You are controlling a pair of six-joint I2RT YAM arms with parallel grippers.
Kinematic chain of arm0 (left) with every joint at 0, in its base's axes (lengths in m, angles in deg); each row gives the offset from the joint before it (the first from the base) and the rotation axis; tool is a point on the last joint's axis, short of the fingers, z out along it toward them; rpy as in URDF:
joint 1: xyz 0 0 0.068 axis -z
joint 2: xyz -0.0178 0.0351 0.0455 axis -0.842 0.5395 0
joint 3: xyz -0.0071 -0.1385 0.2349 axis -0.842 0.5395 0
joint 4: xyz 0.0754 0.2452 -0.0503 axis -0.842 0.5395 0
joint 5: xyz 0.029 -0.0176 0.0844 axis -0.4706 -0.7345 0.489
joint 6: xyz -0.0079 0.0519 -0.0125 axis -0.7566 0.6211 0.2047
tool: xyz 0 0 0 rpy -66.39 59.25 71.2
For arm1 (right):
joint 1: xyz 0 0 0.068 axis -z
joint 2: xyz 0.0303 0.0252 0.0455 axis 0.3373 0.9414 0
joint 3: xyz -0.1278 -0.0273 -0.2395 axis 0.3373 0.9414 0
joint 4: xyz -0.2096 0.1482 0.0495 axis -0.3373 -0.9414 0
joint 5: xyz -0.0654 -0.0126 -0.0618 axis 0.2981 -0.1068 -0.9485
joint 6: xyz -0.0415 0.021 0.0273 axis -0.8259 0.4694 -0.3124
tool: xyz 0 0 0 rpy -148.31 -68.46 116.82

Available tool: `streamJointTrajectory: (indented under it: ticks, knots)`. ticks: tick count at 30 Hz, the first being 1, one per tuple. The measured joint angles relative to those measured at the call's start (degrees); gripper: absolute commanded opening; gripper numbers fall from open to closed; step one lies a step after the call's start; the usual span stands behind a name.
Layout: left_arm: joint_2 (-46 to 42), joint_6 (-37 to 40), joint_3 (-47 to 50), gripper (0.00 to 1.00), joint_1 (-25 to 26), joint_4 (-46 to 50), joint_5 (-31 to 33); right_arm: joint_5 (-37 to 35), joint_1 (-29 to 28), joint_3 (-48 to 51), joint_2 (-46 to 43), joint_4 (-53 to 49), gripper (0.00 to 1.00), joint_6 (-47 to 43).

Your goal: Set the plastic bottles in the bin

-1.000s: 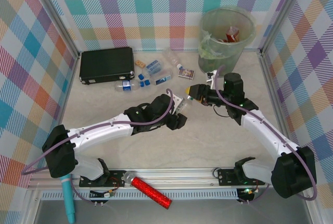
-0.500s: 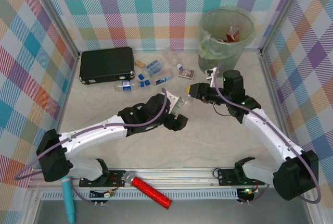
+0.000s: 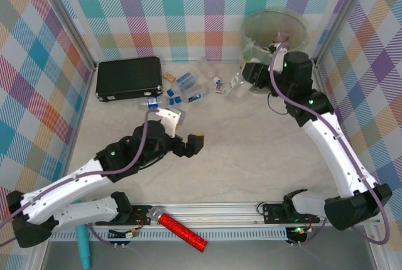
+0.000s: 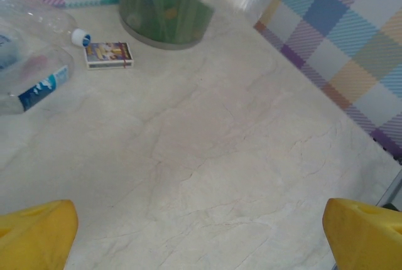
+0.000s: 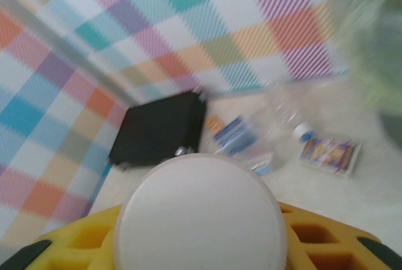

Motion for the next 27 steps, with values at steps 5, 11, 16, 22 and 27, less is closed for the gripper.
streamJointTrajectory:
  ticks: [5,11,16,22,27]
  knots:
    - [-6.6,-1.3,2.4,1.0,0.0,2.1,2.1,-10.8,2.1,-10.0,6.7,0.0,0.38,-5.4]
    - [-10.2,-2.5,3.0,0.99,0.0,5.1,2.7,-18.7,5.4,-23.1,16.9,1.2,0.4,-10.4]
    - [-11.1,-2.6,2.5,0.99,0.0,7.9,3.5,-22.5,9.5,-37.2,28.0,1.2,0.4,-13.2]
    - [-10.9,-3.3,0.5,1.0,0.0,10.7,4.0,-26.5,12.7,-52.2,41.5,1.0,0.4,-16.9]
    - [-9.3,-3.6,-1.9,0.99,0.0,12.2,4.7,-28.2,14.6,-54.5,47.7,1.6,0.39,-18.7]
